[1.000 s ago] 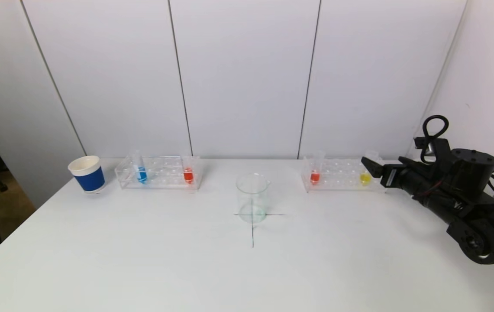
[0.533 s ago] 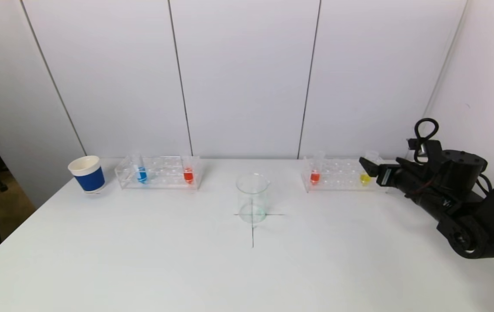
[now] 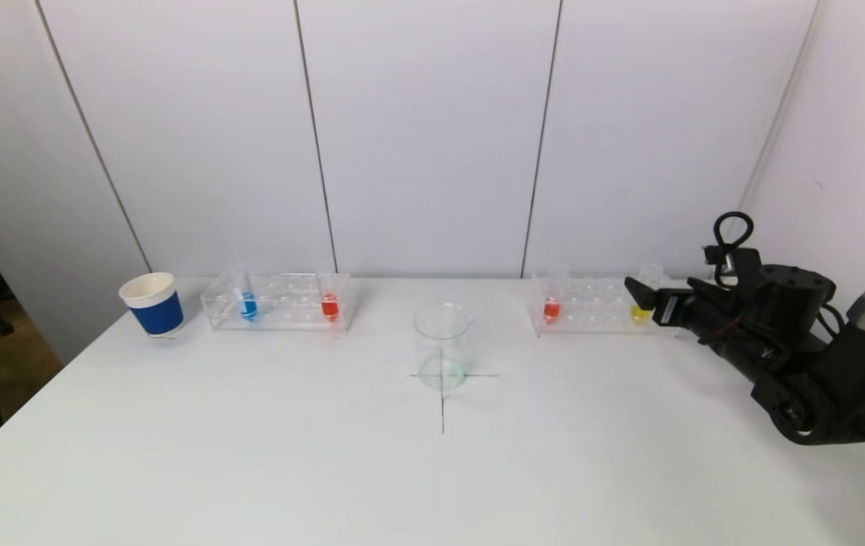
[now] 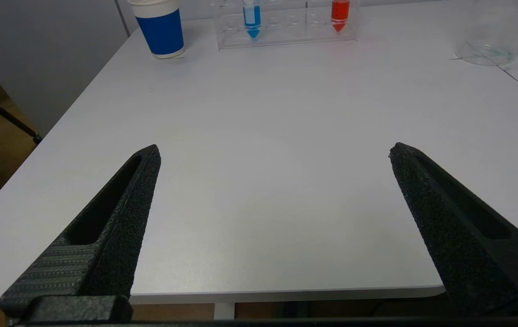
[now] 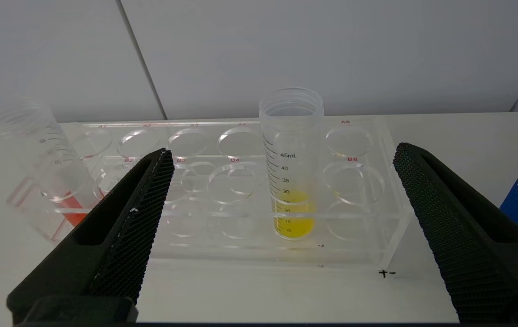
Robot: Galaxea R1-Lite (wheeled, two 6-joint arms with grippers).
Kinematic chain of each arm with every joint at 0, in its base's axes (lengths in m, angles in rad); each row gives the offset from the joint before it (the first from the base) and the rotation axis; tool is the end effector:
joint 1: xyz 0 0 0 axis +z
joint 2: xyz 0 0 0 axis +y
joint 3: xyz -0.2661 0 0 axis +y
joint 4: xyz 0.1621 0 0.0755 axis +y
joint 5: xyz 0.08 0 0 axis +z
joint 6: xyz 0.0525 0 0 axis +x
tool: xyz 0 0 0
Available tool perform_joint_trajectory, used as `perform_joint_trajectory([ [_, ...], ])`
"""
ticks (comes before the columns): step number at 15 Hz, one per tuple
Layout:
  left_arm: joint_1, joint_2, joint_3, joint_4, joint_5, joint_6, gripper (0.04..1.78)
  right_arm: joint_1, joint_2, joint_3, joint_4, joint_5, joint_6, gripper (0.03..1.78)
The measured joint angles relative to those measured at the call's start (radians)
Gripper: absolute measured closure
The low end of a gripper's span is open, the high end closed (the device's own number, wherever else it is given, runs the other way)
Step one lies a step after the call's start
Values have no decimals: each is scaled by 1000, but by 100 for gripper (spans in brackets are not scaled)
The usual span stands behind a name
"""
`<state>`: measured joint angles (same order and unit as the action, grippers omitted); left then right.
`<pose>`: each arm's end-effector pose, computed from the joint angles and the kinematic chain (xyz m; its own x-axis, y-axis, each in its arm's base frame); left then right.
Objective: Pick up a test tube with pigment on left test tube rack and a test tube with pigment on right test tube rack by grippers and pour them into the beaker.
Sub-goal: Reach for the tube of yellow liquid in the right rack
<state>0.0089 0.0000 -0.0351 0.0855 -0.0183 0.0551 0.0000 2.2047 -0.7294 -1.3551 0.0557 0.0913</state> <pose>0.0256 -0.0007 0.0745 0.9987 -0.0094 -0.0504 0.0121 0.9985 0.0541 0.3797 0.0029 0.0444 0.9912 0.0557 -0.1197 -0.0441 0.9943 0.0972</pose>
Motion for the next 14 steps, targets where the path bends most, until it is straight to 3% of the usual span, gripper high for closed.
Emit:
perform_joint_trajectory([
  [14, 0, 0, 0, 0, 0, 0, 6, -8, 45, -64, 13, -1, 0, 5],
])
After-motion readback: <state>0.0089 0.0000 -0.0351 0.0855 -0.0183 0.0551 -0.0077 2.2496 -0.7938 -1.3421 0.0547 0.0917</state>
